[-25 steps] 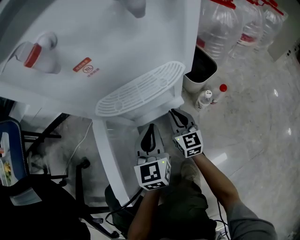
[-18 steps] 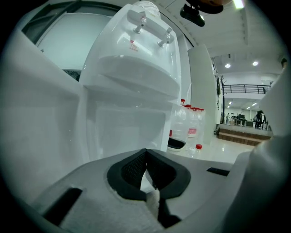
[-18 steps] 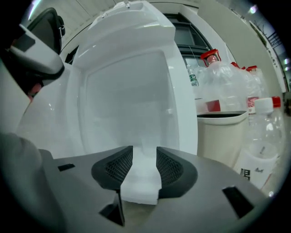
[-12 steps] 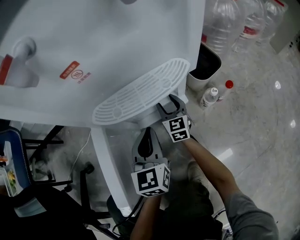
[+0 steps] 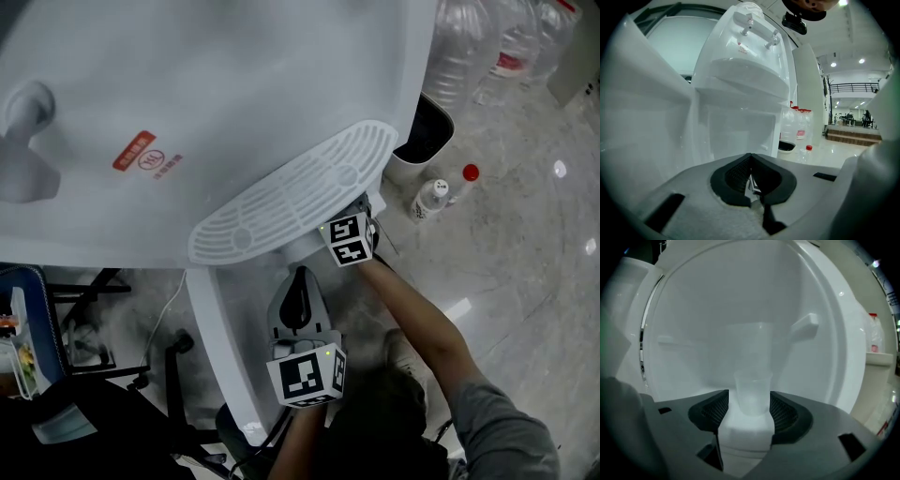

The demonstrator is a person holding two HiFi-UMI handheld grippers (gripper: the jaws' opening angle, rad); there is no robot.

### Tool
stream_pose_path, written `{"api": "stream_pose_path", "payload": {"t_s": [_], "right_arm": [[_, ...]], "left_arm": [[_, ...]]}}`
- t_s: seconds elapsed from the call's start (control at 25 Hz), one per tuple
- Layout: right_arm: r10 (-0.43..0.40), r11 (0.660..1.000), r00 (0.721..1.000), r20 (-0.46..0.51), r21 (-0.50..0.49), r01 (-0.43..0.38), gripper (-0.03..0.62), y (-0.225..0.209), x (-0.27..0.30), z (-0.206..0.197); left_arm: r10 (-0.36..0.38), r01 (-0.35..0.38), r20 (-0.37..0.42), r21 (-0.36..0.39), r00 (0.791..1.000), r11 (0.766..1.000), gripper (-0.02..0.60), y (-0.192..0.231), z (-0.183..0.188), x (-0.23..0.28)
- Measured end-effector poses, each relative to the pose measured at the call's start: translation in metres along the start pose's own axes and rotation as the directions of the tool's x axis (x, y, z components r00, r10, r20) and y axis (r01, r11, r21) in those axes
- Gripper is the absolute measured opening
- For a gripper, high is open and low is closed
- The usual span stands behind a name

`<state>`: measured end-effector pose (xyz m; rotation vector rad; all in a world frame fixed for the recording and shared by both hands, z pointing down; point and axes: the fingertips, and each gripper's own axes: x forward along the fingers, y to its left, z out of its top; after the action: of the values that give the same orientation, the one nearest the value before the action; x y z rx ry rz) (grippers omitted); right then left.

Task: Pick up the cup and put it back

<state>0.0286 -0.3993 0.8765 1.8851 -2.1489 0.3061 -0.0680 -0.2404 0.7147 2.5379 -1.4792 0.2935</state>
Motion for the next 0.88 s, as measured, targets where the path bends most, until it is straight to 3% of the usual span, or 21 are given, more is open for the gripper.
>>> {"api": "stream_pose_path", "payload": {"t_s": [0.48, 0.88], "right_arm": [[-0.089, 0.995, 0.995, -0.042, -0.045, 0.087, 0.24, -0.009, 0.014, 0.005], [-0.015, 1.0, 0.999, -0.035, -0.02, 0.015, 0.221, -0.007, -0.006, 0.006]], "left_arm": [[0.024, -0.024, -0.003, -0.009, 1.0, 1.0, 0.009, 0.011, -0.002, -0.001], [0.014, -0.014, 0.0, -0.008, 1.0, 1.0, 0.009, 0.011, -0.001, -0.002]]}}
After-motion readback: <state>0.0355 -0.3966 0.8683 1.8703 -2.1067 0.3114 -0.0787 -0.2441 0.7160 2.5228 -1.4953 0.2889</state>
